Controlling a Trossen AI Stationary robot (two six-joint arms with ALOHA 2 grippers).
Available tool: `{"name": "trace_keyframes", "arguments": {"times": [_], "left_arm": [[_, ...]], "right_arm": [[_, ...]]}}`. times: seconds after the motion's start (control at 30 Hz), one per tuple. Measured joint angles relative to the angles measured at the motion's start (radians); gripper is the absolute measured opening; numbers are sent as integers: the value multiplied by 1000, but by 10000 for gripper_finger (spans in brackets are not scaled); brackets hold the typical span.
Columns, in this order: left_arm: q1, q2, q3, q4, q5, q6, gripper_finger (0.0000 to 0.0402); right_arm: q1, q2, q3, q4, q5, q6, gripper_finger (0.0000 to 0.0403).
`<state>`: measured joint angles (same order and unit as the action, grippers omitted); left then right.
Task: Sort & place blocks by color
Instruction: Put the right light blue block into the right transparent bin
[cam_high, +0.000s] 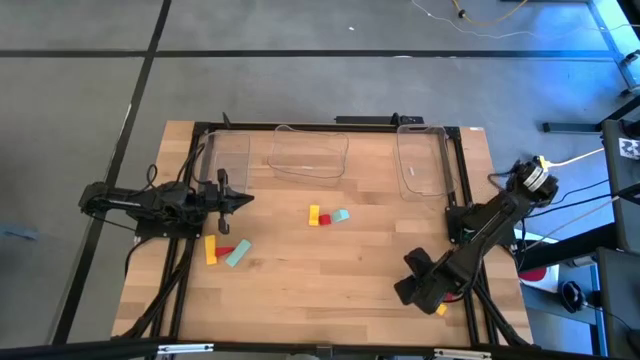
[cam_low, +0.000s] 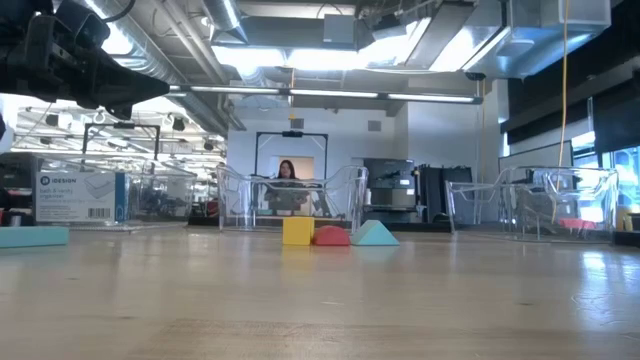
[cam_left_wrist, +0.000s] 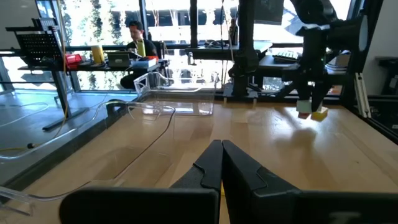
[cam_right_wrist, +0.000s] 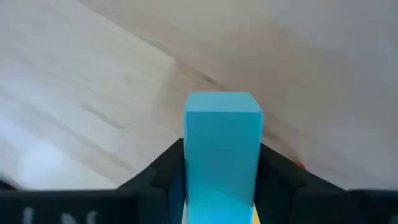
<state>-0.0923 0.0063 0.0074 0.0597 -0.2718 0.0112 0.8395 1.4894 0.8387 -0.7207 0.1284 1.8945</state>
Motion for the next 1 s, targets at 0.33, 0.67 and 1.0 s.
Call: {"name": "trace_keyframes", "arguments": {"times": [0.33, 0.67, 1.0], "left_arm": [[0, 0, 0, 0, 0, 0, 0], [0, 0, 0, 0, 0, 0, 0], [0, 0, 0, 0, 0, 0, 0]], "right_arm": [[-234, -208, -4, -6, 170, -626, 135], [-727, -288, -215, 506, -108, -1424, 135], [-1034, -469, -506, 1254, -322, -1797, 135]]}}
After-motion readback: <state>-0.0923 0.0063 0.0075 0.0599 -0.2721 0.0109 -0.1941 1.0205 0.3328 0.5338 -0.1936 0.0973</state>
